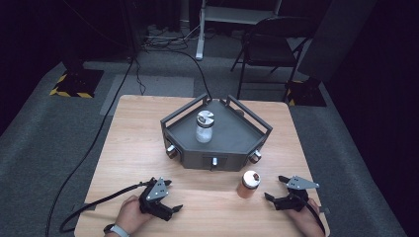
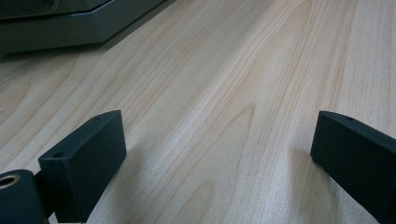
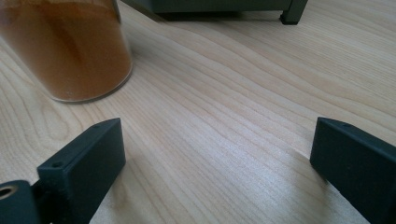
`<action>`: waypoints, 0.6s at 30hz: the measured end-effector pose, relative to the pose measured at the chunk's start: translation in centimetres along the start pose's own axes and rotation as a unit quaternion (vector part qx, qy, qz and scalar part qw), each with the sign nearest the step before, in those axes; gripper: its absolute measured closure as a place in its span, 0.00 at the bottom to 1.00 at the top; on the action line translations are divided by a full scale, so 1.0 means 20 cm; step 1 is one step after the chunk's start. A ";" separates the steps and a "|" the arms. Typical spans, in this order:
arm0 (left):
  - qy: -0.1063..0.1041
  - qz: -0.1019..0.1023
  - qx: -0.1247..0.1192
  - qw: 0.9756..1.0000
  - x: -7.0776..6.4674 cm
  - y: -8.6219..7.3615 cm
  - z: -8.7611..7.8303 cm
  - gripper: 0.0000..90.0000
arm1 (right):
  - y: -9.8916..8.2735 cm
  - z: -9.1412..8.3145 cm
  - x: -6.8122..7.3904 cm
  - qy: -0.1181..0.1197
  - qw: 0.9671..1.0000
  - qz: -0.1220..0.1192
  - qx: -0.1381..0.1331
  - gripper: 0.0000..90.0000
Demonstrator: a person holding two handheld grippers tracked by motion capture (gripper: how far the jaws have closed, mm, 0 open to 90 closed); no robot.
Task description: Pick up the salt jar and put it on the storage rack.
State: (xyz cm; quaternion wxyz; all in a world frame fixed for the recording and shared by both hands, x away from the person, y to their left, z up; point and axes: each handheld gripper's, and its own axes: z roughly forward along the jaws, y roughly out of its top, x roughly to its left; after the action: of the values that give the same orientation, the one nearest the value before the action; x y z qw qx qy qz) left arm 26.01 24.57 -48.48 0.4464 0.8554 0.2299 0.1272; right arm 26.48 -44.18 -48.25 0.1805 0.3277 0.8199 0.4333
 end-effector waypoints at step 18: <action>0.000 0.001 0.000 1.000 -0.01 0.00 -0.01 0.04 | 0.01 0.01 0.00 0.001 1.000 -0.001 0.000 0.04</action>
State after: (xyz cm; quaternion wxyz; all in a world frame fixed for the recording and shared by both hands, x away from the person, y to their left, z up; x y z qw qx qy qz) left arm 25.82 24.63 -48.48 0.4463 0.8555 0.2296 0.1276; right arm 26.70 -44.08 -48.25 0.1796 0.3268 0.8203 0.4336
